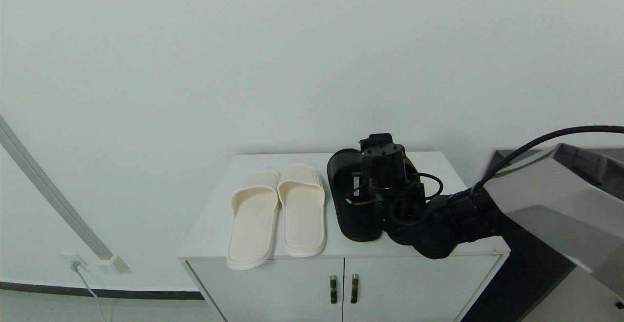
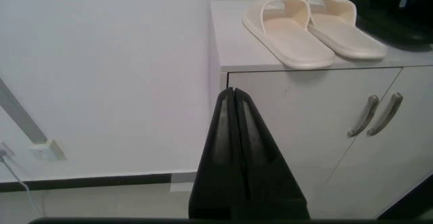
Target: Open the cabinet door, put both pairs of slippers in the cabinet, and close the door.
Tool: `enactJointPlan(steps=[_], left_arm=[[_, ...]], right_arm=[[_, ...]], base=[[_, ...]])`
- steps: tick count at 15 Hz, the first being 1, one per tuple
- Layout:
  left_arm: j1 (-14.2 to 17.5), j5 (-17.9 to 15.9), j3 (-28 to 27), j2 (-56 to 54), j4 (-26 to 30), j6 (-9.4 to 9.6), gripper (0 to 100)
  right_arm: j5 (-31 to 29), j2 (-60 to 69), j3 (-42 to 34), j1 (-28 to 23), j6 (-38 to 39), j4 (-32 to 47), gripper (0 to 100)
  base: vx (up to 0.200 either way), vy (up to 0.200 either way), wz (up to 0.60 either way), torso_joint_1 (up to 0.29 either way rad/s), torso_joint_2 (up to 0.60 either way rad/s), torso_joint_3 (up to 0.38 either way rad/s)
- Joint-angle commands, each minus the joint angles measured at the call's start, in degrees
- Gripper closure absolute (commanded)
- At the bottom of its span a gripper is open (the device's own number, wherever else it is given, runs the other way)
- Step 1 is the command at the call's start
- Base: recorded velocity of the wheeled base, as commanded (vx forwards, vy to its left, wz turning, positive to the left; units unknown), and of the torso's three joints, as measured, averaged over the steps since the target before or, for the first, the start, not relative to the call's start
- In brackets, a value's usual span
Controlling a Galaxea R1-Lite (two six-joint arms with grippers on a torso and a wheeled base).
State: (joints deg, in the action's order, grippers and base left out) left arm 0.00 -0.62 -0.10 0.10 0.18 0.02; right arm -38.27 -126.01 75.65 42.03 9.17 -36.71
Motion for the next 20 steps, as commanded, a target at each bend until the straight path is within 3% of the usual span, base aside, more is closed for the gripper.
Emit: enactJointPlan(steps=[1, 4, 6, 9, 15, 20], left_arm=[[0.00, 0.01, 0.01, -0.01, -0.01, -0.02, 100], [0.00, 0.01, 0.01, -0.01, -0.01, 0.06, 100], [0.09, 0.01, 0.01, -0.01, -0.01, 0.06, 100], [0.00, 0.01, 0.01, -0.01, -0.01, 0.06, 100], [0.00, 0.01, 0.01, -0.01, -0.01, 0.06, 100], [0.00, 0.01, 0.01, -0.01, -0.01, 0.06, 100]], right_arm=[[1.97, 10.09, -7.80, 1.56, -1.78, -0.12, 100], [12.78, 22.30, -21.34, 4.55, -4.60, -1.09, 100], [23.76, 32.94, -31.71, 6.75, -5.12, -1.26, 100], [34.14, 40.41, -41.73, 7.54, -5.83, -1.09, 100], [39.06, 41.11, -46.83, 8.15, -5.65, -1.61, 100], [39.50, 41.55, -47.62, 8.15, -5.74, -1.61, 100]], base=[[0.000, 0.000, 0.00, 0.000, 0.00, 0.000], [0.000, 0.000, 0.00, 0.000, 0.00, 0.000], [0.000, 0.000, 0.00, 0.000, 0.00, 0.000], [0.000, 0.000, 0.00, 0.000, 0.00, 0.000], [0.000, 0.000, 0.00, 0.000, 0.00, 0.000], [-0.200, 0.000, 0.00, 0.003, 0.00, 0.004]])
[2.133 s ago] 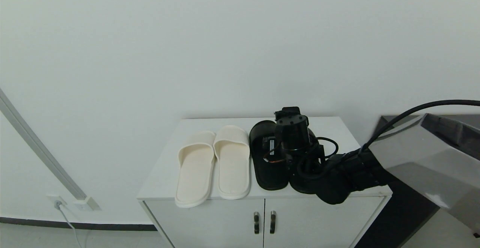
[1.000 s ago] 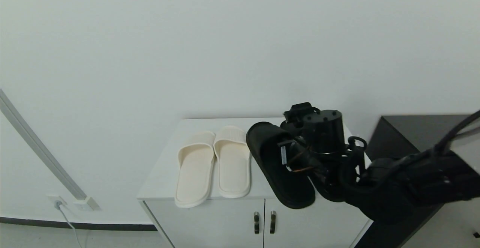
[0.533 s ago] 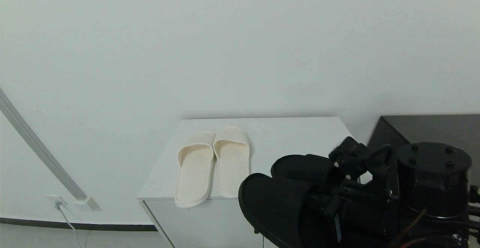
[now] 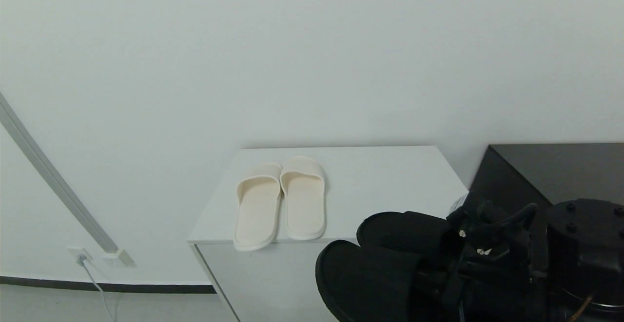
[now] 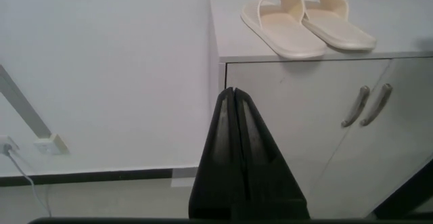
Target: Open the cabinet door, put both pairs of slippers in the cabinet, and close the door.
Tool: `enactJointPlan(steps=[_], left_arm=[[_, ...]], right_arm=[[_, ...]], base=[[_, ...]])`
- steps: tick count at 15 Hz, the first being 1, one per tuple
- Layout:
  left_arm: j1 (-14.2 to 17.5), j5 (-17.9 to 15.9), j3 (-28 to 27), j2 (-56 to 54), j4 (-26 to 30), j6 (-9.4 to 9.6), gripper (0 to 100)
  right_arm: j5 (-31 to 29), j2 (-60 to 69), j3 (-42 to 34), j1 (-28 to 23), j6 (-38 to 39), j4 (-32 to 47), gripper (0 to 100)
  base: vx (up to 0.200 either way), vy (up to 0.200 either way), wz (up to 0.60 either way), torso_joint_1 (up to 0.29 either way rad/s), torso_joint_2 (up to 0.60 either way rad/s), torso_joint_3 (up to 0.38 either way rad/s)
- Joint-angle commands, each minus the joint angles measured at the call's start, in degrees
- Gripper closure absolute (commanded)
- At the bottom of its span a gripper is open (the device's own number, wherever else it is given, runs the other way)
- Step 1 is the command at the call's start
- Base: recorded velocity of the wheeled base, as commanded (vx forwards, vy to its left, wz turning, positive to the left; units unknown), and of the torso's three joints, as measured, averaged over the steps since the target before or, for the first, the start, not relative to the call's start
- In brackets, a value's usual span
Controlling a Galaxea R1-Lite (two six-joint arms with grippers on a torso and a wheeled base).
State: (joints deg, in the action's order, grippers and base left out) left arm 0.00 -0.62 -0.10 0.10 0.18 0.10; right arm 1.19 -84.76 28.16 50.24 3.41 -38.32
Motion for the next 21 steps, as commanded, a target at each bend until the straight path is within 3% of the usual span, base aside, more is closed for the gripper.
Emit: enactJointPlan(steps=[1, 3, 15, 21], left_arm=[[0.00, 0.01, 0.01, -0.01, -0.01, -0.01, 100], [0.00, 0.01, 0.01, -0.01, -0.01, -0.01, 100], [0.00, 0.01, 0.01, -0.01, -0.01, -0.01, 100], [0.00, -0.08, -0.08, -0.01, -0.01, -0.27, 100]], right_arm=[[0.04, 0.30, -0.21, -0.05, -0.16, -0.01, 100], [0.04, 0.30, -0.47, -0.05, -0.25, -0.62, 100], [1.35, 0.56, -2.32, 0.39, -0.43, -2.73, 100], [1.35, 0.56, -3.29, 0.39, -0.34, -2.82, 100]], base=[[-0.200, 0.000, 0.00, -0.012, 0.00, 0.002], [-0.200, 0.000, 0.00, -0.005, 0.00, -0.002], [0.000, 0.000, 0.00, 0.000, 0.00, 0.000], [0.000, 0.000, 0.00, -0.146, 0.33, 0.187]])
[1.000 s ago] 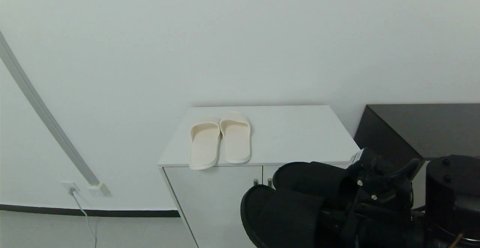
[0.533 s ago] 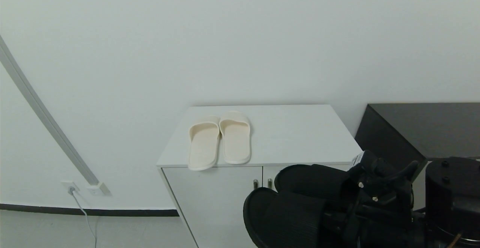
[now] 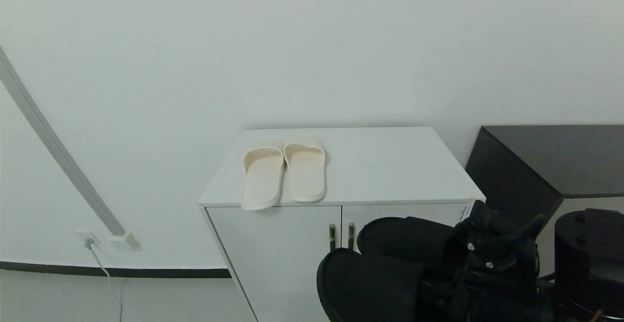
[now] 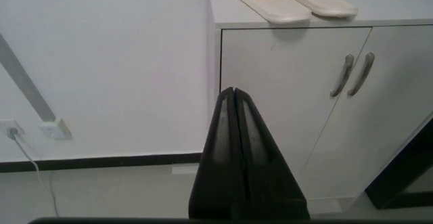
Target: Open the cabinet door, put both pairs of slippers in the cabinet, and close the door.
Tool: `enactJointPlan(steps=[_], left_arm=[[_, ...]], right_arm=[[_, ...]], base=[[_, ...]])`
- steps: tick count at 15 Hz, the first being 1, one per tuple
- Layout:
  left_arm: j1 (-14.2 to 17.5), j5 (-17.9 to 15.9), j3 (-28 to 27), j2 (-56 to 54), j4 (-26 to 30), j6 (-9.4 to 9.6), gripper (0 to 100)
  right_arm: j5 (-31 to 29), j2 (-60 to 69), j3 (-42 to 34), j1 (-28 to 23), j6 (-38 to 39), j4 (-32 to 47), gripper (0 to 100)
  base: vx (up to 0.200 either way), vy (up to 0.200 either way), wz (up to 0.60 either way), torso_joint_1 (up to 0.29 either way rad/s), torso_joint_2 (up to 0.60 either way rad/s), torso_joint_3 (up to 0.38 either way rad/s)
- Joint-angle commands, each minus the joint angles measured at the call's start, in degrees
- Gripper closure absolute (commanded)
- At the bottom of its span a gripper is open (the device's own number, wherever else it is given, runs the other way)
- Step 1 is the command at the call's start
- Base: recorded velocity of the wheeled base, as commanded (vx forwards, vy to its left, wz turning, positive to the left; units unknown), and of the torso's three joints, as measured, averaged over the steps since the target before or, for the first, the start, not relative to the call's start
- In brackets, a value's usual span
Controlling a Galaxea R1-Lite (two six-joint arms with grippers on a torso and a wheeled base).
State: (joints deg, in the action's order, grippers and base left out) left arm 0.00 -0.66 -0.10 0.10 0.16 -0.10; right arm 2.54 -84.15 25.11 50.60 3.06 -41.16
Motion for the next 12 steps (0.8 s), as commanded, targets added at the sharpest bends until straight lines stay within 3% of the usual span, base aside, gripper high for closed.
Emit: enactJointPlan(steps=[1, 12], left_arm=[[0.00, -0.04, -0.08, -0.01, 0.02, -0.08, 0], [0.00, 0.04, 0.01, -0.01, 0.02, -0.08, 0]], right_arm=[[0.01, 0.04, -0.33, 0.02, 0.02, -0.07, 100], [0.01, -0.14, -1.65, 0.46, -0.25, -1.65, 100]], base=[[0.000, 0.000, 0.00, -0.212, 0.50, 0.281], [0.000, 0.000, 0.00, -0.215, 0.54, 0.317]])
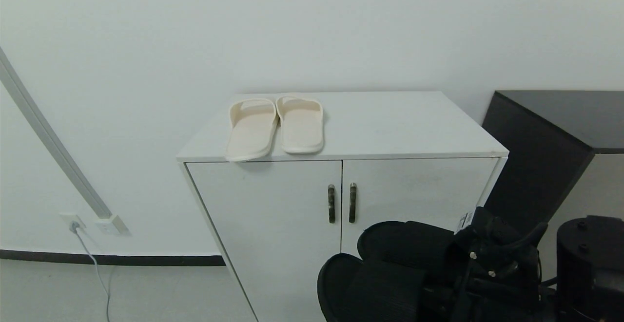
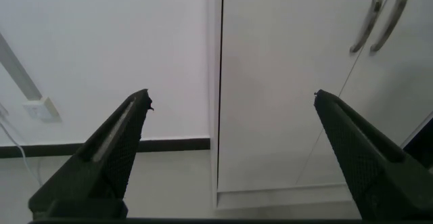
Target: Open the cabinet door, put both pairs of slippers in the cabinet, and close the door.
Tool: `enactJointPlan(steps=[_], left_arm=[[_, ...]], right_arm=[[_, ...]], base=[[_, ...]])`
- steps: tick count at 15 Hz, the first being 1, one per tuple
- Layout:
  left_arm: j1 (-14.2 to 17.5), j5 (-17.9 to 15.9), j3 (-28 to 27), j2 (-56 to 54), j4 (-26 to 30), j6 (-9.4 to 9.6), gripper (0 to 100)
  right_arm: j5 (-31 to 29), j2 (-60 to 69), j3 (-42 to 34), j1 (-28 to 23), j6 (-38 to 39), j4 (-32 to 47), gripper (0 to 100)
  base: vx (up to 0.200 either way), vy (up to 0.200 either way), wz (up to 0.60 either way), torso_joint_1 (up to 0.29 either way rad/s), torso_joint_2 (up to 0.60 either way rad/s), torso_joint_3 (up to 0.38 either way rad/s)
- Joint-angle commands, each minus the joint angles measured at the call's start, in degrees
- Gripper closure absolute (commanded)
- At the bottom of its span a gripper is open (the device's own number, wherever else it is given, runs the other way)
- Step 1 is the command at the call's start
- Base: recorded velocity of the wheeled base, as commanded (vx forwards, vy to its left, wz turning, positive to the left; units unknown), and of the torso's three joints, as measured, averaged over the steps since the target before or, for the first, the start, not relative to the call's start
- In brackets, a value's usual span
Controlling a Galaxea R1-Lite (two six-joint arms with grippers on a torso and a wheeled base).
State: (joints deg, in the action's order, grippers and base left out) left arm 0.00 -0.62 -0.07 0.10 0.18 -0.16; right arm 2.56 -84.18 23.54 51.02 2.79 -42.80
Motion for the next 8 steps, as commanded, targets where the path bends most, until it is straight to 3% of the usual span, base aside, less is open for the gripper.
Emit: enactJointPlan(steps=[1, 8], left_arm=[[0.00, 0.01, -0.01, -0.01, -0.01, -0.02, 0], [0.00, 0.01, -0.01, -0.01, -0.01, -0.11, 0]], right_arm=[[-0.01, -0.11, -0.16, 0.05, -0.07, -0.09, 100], [-0.01, -0.37, -1.22, 0.05, -0.68, -0.53, 100]], base=[[0.000, 0.000, 0.00, -0.183, 0.51, 0.310], [0.000, 0.000, 0.00, -0.159, 0.48, 0.329]])
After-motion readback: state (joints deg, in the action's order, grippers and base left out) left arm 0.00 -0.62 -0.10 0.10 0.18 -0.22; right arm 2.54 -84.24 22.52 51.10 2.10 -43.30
